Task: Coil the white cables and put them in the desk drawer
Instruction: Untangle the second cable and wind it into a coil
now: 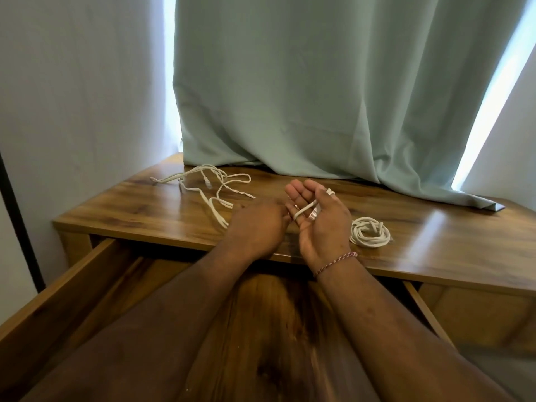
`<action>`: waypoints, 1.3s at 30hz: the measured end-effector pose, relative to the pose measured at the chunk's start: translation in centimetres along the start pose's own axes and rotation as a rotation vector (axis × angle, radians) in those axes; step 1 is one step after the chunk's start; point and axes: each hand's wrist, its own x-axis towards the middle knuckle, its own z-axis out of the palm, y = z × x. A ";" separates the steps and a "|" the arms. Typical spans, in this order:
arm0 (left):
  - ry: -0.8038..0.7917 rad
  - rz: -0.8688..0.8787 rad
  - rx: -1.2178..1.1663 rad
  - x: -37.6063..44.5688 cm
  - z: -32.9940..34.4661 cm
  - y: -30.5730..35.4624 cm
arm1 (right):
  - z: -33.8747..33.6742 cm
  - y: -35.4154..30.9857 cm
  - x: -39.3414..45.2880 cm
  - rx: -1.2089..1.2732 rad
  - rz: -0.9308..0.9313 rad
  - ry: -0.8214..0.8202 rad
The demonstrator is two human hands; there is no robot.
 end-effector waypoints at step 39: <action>0.438 0.472 0.108 1.0 -2.0 -4.5 | -1.8 -2.5 0.6 -0.937 -0.031 -0.541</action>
